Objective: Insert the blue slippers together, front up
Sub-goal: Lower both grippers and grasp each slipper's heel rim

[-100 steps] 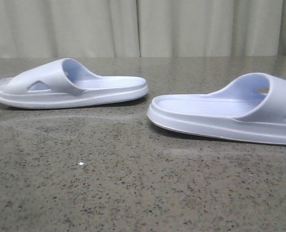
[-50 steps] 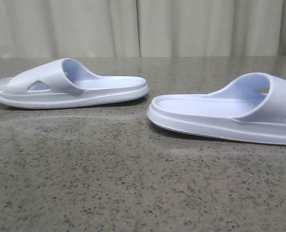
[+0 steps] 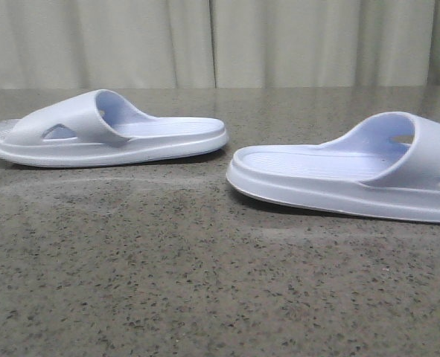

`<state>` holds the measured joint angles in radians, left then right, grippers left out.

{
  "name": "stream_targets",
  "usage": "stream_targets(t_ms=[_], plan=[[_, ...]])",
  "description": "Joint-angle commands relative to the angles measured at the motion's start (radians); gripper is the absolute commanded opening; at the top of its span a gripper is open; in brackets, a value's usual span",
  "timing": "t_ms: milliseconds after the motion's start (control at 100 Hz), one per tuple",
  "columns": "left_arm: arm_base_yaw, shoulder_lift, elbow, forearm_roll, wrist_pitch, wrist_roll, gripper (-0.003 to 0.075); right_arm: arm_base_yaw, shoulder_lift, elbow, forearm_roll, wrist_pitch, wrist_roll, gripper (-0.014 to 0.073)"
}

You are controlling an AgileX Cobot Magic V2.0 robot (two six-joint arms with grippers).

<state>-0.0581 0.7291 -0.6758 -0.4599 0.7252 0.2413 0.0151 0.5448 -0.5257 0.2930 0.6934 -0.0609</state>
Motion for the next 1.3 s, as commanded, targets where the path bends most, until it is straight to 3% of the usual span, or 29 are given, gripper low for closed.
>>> stream_targets(t_ms=[0,270,510,940,1290], plan=[[0.001,0.022,-0.039,-0.068,-0.048,0.029,0.0320,0.001,0.010,-0.036,-0.006,-0.054,-0.004,0.0199],[0.001,0.043,-0.040,-0.069,-0.048,0.029,0.0329,0.001,0.094,-0.093,-0.078,-0.036,-0.002,0.0227],[0.001,0.067,-0.040,-0.069,-0.048,0.029,0.0330,-0.087,0.328,-0.228,-0.059,0.123,0.008,0.0227],[0.001,0.129,-0.040,-0.069,-0.052,0.048,0.0330,-0.320,0.523,-0.246,0.371,0.186,-0.361,0.0226],[0.001,0.133,-0.040,-0.067,-0.071,0.050,0.0330,-0.399,0.662,-0.246,0.493,0.259,-0.493,0.0226]])
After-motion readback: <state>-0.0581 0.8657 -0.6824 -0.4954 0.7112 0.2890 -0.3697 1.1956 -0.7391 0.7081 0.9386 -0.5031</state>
